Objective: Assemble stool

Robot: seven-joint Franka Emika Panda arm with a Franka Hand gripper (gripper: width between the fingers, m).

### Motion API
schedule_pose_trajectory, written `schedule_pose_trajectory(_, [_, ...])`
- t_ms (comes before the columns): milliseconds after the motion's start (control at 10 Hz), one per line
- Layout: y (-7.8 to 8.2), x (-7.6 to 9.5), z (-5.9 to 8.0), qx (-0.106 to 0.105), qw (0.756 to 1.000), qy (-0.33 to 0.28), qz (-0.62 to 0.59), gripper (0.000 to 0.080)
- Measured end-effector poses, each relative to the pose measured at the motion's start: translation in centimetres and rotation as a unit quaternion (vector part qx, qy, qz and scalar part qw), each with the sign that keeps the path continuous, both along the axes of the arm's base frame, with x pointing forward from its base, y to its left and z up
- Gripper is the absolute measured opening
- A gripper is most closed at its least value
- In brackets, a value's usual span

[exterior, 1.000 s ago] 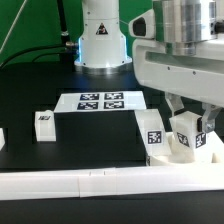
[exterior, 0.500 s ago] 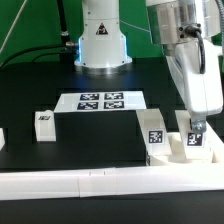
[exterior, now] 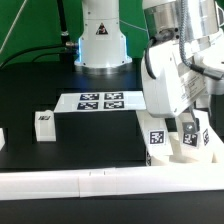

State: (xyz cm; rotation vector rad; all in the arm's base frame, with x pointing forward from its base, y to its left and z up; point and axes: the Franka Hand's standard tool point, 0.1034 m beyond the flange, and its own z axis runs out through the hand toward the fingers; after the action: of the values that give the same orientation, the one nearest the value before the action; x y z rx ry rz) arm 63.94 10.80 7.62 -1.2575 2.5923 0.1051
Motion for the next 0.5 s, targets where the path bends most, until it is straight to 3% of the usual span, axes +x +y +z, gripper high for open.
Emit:
schedule_pose_trajectory(300, [0.58,-0.20,0.02,0.010,0.995,-0.059,-0.084,0.0337])
schedule_pose_trajectory(500, [0.65,-0.26,0.01,-0.001,0.997,-0.064,-0.044,0.0337])
